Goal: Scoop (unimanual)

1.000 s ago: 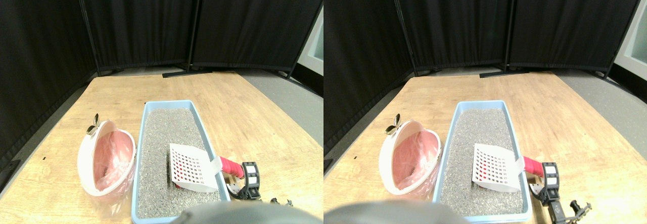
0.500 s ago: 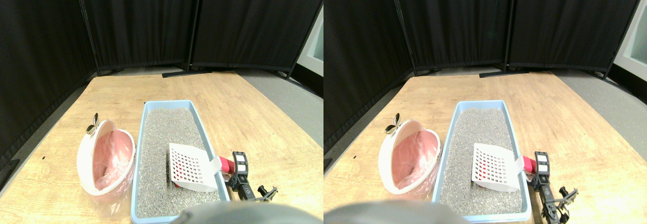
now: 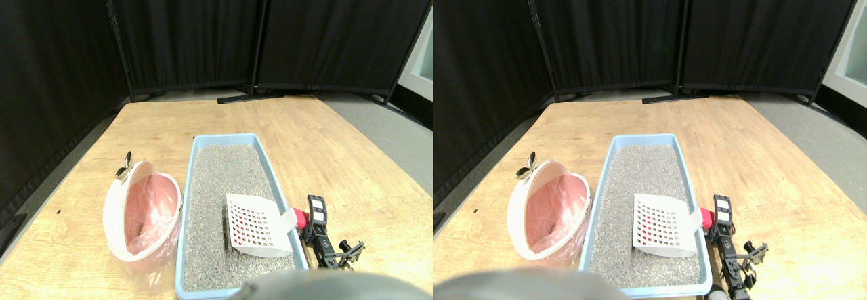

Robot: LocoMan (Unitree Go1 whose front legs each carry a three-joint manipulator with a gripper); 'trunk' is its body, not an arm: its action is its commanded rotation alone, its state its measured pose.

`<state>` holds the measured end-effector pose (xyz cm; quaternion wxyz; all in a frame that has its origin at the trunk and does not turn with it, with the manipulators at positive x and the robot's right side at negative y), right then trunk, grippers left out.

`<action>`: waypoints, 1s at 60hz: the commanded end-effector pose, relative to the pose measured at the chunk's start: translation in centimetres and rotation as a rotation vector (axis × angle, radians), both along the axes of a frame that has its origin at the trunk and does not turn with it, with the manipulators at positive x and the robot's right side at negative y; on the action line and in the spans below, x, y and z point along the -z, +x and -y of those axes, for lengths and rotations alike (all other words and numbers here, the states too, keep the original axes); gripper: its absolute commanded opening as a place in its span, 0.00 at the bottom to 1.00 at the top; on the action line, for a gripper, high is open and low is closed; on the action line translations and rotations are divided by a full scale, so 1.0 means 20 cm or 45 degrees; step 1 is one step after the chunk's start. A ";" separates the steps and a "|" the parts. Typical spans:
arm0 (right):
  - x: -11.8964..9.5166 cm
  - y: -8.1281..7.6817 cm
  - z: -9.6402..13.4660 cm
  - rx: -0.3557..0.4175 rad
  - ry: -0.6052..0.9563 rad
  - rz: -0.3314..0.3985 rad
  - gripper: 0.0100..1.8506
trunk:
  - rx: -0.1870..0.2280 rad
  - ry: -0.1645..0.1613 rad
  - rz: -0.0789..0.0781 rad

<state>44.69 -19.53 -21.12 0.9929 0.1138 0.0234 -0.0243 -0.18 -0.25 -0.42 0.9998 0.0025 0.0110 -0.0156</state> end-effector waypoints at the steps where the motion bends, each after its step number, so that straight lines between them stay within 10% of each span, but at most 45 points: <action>1: -0.02 0.02 0.00 0.008 -0.019 0.028 0.52 | 0.002 -0.003 -0.006; 16: -0.01 0.05 0.00 0.019 -0.022 0.012 0.48 | 0.010 0.002 -0.012; 23: 0.01 0.06 0.01 -0.047 -0.069 0.068 0.03 | 0.010 0.000 -0.012; 60: -0.18 0.00 0.02 -0.133 -0.218 0.135 0.03 | 0.009 -0.026 -0.006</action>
